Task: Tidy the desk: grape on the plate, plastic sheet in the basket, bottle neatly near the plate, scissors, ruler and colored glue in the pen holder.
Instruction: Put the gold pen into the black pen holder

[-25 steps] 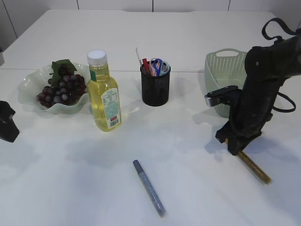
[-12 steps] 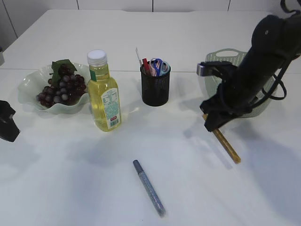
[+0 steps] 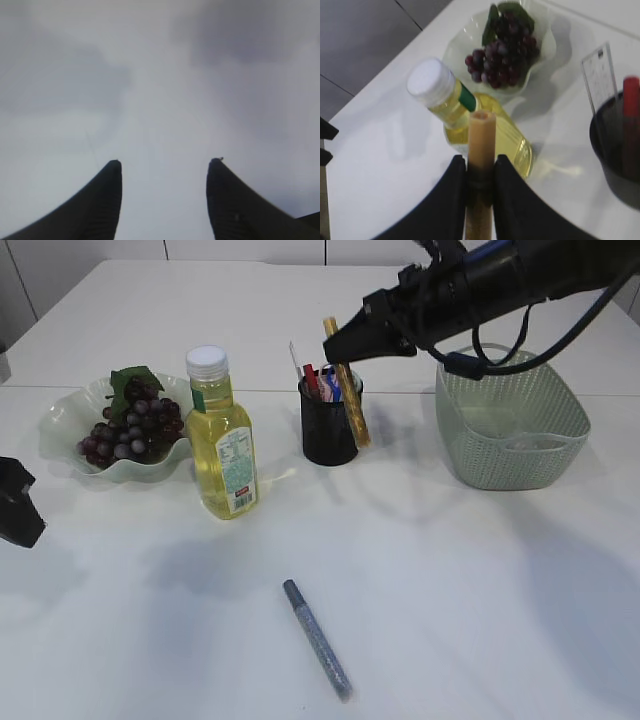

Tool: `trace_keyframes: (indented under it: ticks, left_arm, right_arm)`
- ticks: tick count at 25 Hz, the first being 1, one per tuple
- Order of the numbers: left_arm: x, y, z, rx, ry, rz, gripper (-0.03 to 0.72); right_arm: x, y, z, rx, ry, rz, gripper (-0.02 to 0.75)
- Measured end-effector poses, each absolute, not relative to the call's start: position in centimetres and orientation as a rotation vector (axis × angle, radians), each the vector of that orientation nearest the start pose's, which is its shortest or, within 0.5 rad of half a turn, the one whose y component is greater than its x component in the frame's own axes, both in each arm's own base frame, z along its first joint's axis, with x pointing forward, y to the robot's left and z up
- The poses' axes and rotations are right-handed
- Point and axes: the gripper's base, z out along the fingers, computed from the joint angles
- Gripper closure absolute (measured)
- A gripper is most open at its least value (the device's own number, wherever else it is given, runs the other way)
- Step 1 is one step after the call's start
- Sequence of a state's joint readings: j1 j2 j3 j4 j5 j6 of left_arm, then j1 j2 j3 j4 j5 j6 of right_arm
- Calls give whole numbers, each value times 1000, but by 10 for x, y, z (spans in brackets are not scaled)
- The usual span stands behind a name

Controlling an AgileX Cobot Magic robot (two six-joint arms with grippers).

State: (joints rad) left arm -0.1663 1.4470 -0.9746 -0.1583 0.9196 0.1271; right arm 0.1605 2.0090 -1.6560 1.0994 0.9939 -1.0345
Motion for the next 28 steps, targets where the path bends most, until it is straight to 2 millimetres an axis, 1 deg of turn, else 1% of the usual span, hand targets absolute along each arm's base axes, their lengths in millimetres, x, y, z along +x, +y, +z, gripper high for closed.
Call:
trace_keyframes:
  ticks: [2,4,8,11,14,19,24,28]
  left_arm:
    - [262,-56,247,304,2865,-216,294]
    - [261,-56,247,306,2878,-220,295]
    - [257,-56,246,313,2916,-225,295]
    - [256,-56,246,317,2932,-227,295]
    - [255,-56,246,318,2938,-227,295]
    - [255,-56,246,319,2941,-228,300]
    - [254,-56,246,320,2946,-228,305]
    - [254,-56,245,321,2948,-228,305]
  right_arm:
    - [432,141,276,-784,2048,1004,607]
    - [439,144,274,-791,1971,1012,607]
    - [454,147,263,-786,1806,995,607]
    - [464,148,254,-786,1676,948,607]
    - [473,147,249,-799,1574,850,607]
    - [487,147,239,-817,1543,751,608]
    - [495,146,232,-837,1528,691,608]
    - [500,146,214,-872,1532,651,598]
